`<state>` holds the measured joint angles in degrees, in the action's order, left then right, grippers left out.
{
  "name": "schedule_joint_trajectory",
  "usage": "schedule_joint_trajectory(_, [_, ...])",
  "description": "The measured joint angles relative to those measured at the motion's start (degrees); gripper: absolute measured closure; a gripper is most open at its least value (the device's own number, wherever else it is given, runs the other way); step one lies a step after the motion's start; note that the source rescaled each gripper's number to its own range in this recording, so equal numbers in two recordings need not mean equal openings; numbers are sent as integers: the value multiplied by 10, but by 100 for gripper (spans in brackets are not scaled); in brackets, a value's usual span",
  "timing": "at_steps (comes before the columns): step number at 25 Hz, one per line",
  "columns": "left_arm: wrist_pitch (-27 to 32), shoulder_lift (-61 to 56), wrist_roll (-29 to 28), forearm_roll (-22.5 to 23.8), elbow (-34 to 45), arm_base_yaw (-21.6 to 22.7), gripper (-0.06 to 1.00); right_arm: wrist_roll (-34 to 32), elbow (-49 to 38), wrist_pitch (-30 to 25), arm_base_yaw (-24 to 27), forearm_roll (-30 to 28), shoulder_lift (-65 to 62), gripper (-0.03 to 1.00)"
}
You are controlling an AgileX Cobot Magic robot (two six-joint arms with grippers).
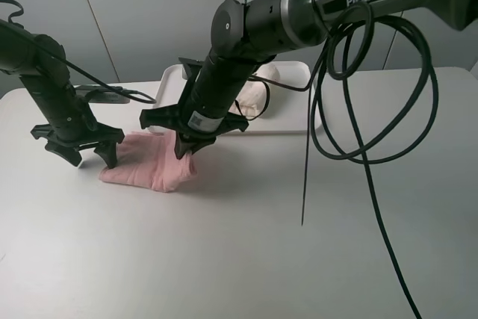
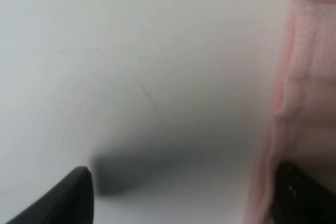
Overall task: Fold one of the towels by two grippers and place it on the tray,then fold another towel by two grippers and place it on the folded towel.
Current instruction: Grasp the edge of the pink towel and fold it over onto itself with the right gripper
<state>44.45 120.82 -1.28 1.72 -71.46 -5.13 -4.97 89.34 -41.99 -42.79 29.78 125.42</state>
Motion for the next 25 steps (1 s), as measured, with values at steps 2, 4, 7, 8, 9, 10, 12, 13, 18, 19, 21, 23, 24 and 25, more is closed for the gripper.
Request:
schedule_joint_trajectory(2, [0,0,0,0,0,0,5,11,0,24,0,32,3,93])
schedule_joint_trajectory(4, [0,0,0,0,0,0,5,40,0,43,0,83,3,93])
schedule_joint_trajectory(7, [1,0,0,0,0,0,5,87,0,62,0,149,3,93])
schedule_joint_trajectory(8, [1,0,0,0,0,0,5,97,0,64,0,164,4,93])
schedule_joint_trajectory(9, [1,0,-1,0,0,0,5,102,0,66,0,176,6,93])
schedule_joint_trajectory(10, [1,0,-2,0,0,0,5,105,0,66,0,188,10,93])
schedule_joint_trajectory(12, [1,0,-5,1,0,0,5,115,0,66,0,216,27,93])
schedule_joint_trajectory(13, [1,0,-5,1,0,0,5,125,0,67,0,234,37,93])
schedule_joint_trajectory(18, [2,0,-5,1,0,0,5,240,0,70,0,397,81,93])
schedule_joint_trajectory(19, [2,0,-5,1,0,0,5,273,0,71,0,443,86,93])
schedule_joint_trajectory(21, [3,0,-5,1,0,0,5,333,0,72,0,523,94,93])
schedule_joint_trajectory(23, [4,0,-5,1,0,0,5,379,0,73,0,583,100,93])
schedule_joint_trajectory(24, [4,0,-5,2,0,0,5,391,0,74,0,597,102,93])
schedule_joint_trajectory(25, [5,0,-5,3,0,0,5,402,0,76,0,607,104,93])
